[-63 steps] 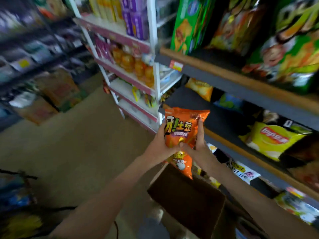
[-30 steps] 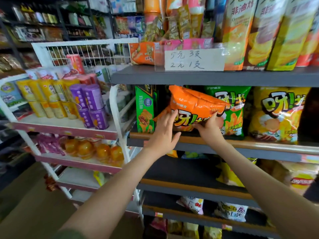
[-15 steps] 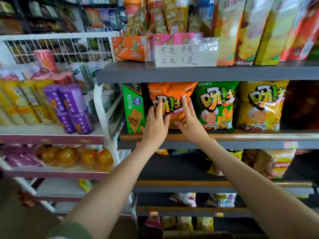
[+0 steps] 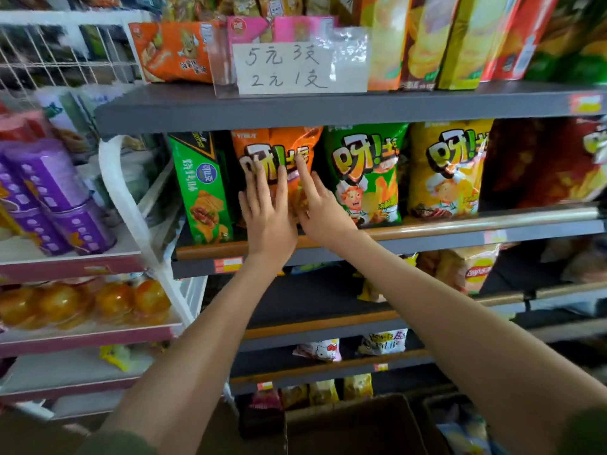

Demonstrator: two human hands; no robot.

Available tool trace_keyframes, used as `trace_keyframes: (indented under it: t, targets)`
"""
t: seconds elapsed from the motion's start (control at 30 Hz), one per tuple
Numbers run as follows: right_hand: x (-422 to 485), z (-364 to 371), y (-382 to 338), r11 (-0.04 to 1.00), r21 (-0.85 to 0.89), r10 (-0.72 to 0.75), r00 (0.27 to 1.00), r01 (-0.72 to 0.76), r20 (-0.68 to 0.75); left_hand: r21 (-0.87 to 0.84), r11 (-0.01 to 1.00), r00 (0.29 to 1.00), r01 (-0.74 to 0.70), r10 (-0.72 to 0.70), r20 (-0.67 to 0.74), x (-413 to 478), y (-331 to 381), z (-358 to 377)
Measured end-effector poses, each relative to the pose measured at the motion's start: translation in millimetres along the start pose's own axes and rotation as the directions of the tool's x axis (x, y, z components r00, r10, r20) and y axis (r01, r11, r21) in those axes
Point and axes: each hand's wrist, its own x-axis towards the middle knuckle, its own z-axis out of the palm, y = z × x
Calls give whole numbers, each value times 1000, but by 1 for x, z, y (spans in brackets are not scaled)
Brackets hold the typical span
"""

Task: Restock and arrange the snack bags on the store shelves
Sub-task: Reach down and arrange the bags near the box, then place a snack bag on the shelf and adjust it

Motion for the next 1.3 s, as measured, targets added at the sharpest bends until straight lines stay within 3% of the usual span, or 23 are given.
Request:
trace_keyframes:
  t: [0.13,0.23,0.37,0.43,0.53,0.63,0.73,0.9,1.0,1.23,1.3]
  targets:
    - [-45,-8,19,985,-57,-169,981,165,-91,-71,997,1000,-17,15,-27,-27,29,12]
    - [-72,-19,49,980,-87,-187,979,180,-83,-160,986,999,-46,48,8,-41,66,19]
    - [-123,-49,93,993,-82,-93,990,84,-109,-309,946,991,-94,118,57,-64,133,31]
    - [-156,-66,124,996,-83,-1,994,-9,-113,-406,896,964,-182,245,108,-83,179,41]
    - [-213,-99,177,983,-112,134,987,-144,-94,-521,804,874,-288,443,201,-116,259,64]
    - [-280,-135,235,945,-175,273,961,-276,-41,-610,763,799,-214,496,341,-150,341,89]
    - [-355,-165,297,888,-228,412,911,-399,10,-594,787,719,-167,509,473,-188,416,112]
    - [-467,-196,390,746,-262,648,758,-612,74,-469,882,511,-43,423,748,-249,495,149]
    - [-518,-192,437,628,-289,767,637,-722,76,-399,915,408,-58,386,827,-279,515,176]
    - [-578,-134,543,533,-342,846,491,-773,208,-239,968,242,-72,250,938,-313,543,297]
    - [-587,-108,576,542,-388,841,485,-746,242,-193,978,183,-78,205,962,-328,550,344]
